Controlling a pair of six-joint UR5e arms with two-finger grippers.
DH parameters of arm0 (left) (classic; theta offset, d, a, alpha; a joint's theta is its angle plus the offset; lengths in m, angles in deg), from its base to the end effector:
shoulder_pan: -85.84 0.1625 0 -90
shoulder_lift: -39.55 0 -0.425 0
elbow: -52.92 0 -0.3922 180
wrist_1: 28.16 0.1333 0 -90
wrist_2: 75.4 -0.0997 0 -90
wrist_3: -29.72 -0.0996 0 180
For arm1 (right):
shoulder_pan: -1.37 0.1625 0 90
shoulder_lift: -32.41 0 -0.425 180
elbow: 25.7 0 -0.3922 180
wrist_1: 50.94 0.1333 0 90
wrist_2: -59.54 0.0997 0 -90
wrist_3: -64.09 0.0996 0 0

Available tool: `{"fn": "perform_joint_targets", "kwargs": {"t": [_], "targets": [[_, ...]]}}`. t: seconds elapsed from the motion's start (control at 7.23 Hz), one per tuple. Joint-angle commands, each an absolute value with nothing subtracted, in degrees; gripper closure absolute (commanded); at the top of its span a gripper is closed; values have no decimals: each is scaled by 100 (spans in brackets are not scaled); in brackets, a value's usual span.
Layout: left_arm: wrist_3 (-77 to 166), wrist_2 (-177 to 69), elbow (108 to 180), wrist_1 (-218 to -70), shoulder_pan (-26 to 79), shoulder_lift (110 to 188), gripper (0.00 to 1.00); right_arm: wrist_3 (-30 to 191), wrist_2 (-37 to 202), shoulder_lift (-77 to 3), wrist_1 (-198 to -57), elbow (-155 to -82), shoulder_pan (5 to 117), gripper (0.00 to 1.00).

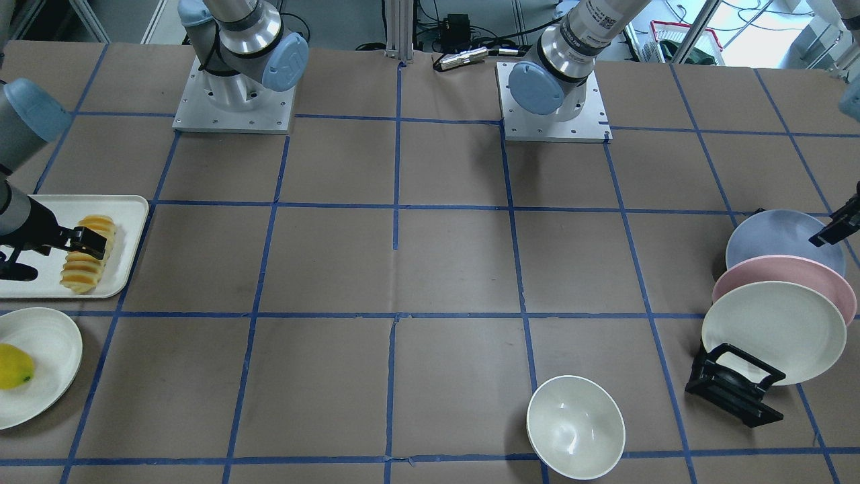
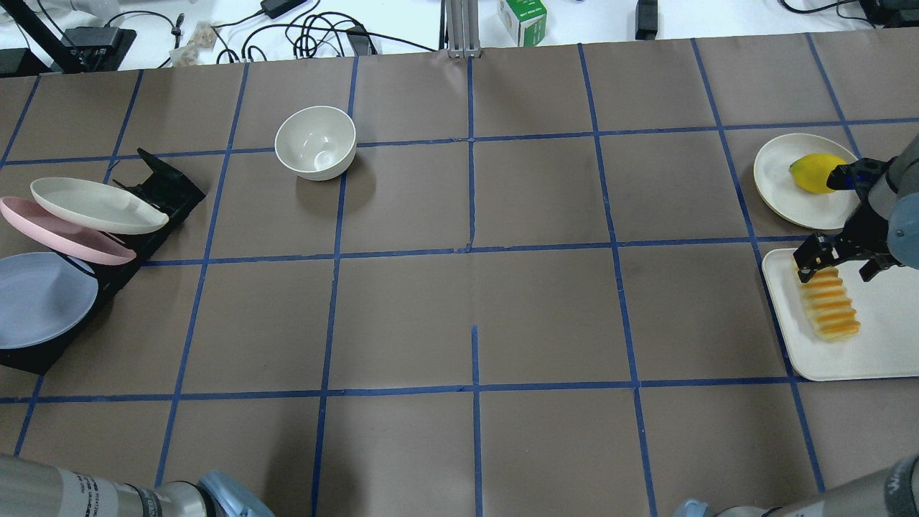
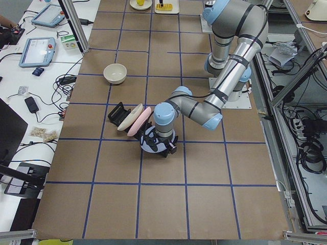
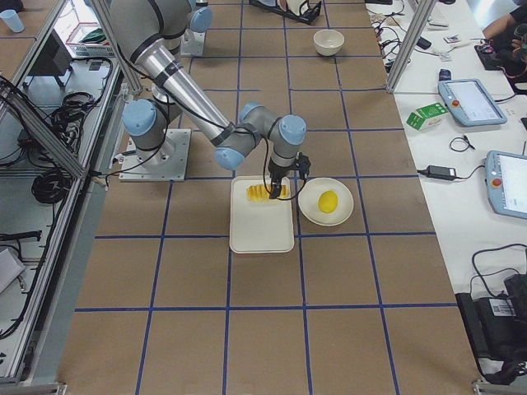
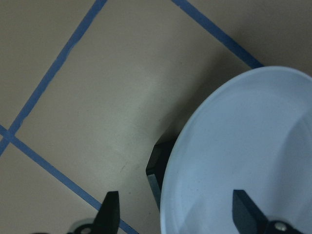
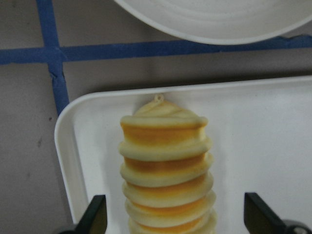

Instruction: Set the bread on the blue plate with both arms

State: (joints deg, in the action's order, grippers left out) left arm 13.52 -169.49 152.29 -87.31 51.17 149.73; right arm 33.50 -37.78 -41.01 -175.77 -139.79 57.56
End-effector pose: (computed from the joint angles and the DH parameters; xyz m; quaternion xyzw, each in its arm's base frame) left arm 0.4132 -0.4393 0.2709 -0.3350 0.9415 0.0117 0.0356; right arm -0.1824 -0.4891 0.2058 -0.0248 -0.9964 -0.0770 0.0269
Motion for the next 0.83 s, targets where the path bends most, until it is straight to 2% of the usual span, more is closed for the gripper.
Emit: {"fn": "perform_joint_targets", "kwargs": {"t": [0.0, 0.14, 0.28, 0.41, 0.69], "targets": [[1303, -16945, 15215, -8722, 5112, 15037, 54, 3316, -3776, -3984, -17636, -13978, 5718, 0], [1311, -16936, 15215, -8653, 5104, 15090, 59, 3307, -3776, -3914, -17636, -13987, 5718, 0], [1302, -16918, 15206, -8530, 5103, 15160, 73, 3307, -3767, -3835, -17627, -13987, 5718, 0], [1294, -16909, 15180, -8520, 5086, 15152, 92, 3324, -3767, -3782, -17627, -13979, 5718, 0], [1294, -16927, 15048, -8599, 4928, 15100, 100, 3307, -3776, -3782, -17618, -13978, 5718, 3]]}}
